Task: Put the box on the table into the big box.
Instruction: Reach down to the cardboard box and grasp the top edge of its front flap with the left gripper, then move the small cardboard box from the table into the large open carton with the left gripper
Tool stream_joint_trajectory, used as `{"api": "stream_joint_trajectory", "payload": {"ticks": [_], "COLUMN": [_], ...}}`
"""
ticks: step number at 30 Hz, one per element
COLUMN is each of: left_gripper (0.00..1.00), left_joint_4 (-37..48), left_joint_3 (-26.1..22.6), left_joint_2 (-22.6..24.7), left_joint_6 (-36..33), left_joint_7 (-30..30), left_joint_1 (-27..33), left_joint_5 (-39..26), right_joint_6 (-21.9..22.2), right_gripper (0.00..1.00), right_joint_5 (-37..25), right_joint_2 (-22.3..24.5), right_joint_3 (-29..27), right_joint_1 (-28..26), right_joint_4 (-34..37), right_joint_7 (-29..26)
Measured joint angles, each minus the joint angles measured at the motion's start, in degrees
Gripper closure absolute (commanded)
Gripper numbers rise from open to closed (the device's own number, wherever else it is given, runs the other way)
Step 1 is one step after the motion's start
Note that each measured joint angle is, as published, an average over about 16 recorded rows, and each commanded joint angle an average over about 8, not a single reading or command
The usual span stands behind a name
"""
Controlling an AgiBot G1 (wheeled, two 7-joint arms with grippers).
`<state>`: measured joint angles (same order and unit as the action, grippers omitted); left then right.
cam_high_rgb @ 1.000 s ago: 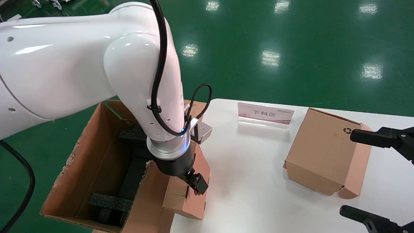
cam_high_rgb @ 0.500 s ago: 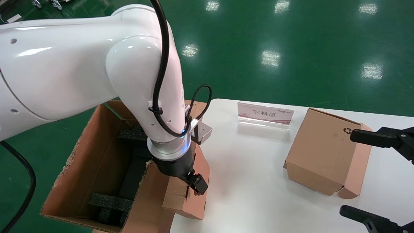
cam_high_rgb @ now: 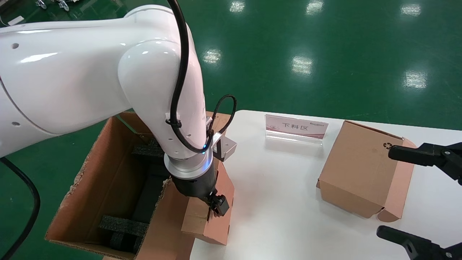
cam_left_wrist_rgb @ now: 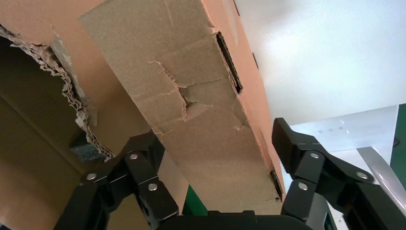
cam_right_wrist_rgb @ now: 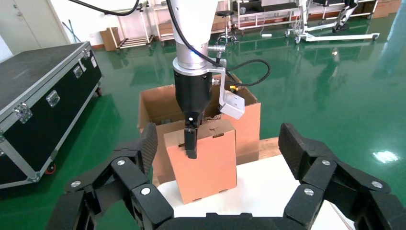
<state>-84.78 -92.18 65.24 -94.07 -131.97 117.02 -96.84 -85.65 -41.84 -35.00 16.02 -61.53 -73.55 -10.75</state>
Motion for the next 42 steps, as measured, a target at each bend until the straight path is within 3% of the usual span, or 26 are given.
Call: {"api": "stream_joint_trajectory", "payload": {"ticks": [2,3,27,42], "left_gripper": [1.00,1.00,1.00,1.00], "left_joint_4": [0.0,0.0,0.5,4.1], "left_joint_3": [0.0,0.0,0.8,9.2], "left_joint_2": [0.0,0.0,-0.6,-6.3], "left_joint_6": [0.0,0.0,0.2,2.3], "left_joint_7": [0.0,0.0,0.4,5.9], "left_joint_1": [0.0,0.0,0.6,5.0], "left_joint_5": [0.0,0.0,-0.6,-5.9], "right_joint_6": [0.0,0.0,0.0,0.0], "right_gripper": [0.01,0.00,0.00,0.00], "right_joint_5": [0.0,0.0,0.0,0.0], "right_joint_2": [0.0,0.0,0.0,0.0], "right_joint_3": [0.0,0.0,0.0,0.0], "right_joint_1": [0.0,0.0,0.0,0.0], "right_joint_4": [0.0,0.0,0.0,0.0], "right_joint_7": [0.0,0.0,0.0,0.0]}}
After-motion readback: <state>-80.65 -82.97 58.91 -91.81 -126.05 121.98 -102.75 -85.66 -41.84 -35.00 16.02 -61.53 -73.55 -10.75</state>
